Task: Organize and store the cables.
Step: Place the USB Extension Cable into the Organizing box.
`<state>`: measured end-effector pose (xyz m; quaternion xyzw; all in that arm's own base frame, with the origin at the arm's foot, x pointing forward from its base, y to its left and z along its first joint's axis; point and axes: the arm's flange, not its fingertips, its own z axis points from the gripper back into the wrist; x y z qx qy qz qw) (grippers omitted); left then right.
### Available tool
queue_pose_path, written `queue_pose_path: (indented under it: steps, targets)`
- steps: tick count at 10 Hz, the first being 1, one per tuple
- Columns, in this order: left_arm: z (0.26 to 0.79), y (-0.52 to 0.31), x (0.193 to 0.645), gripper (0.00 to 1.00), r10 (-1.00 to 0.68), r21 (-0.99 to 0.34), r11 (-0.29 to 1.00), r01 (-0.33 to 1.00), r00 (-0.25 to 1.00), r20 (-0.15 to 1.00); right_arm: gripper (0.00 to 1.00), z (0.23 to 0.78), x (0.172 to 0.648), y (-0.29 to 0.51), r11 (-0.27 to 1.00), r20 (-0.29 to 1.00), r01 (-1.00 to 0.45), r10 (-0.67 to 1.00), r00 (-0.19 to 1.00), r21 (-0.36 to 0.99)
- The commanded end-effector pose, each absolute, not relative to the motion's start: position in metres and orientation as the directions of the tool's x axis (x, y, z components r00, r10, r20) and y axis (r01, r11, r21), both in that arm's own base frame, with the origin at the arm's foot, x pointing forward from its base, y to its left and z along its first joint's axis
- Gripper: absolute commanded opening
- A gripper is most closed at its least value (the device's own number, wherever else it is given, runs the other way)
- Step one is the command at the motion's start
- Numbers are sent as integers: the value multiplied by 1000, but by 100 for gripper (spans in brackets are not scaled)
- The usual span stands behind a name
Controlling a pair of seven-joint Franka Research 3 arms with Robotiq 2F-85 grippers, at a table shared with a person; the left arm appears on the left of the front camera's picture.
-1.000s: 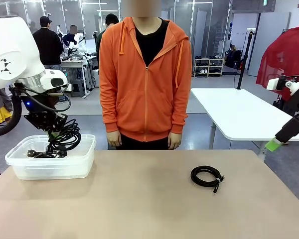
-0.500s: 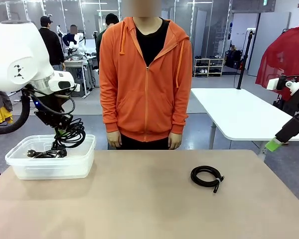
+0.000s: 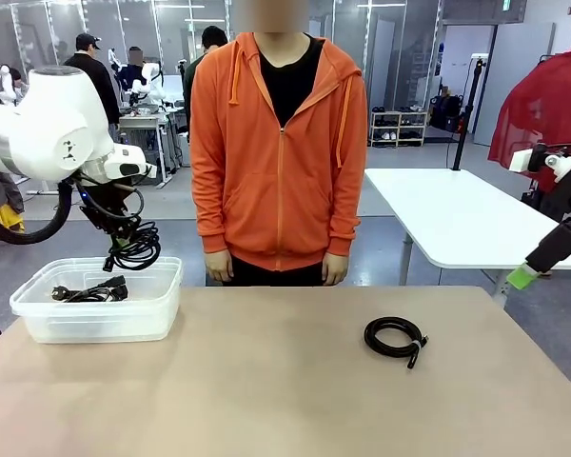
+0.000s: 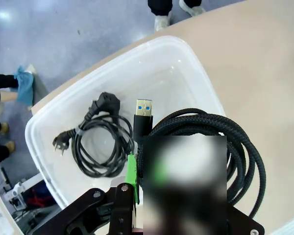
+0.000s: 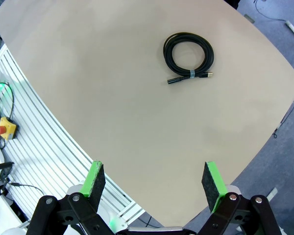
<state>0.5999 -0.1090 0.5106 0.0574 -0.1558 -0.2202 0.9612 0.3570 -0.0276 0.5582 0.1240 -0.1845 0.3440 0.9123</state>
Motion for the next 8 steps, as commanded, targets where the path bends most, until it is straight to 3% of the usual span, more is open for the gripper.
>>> queue_pose_path:
  steps: [1,4,6,8]
  targets:
    - [493,-105,630,16,-480,212,875,435,839,256,100,558,357,-27,737,414,-669,581,701,98]
    - [450,-101,648,16,-472,193,877,440,863,178,100,558,357,-27,737,414,-669,581,701,98]
    - [424,-99,665,16,-471,183,880,437,850,234,100,558,357,-27,737,414,-669,581,701,98]
    - [400,-96,673,16,-443,186,892,413,881,167,100,558,357,-27,737,414,-669,581,701,98]
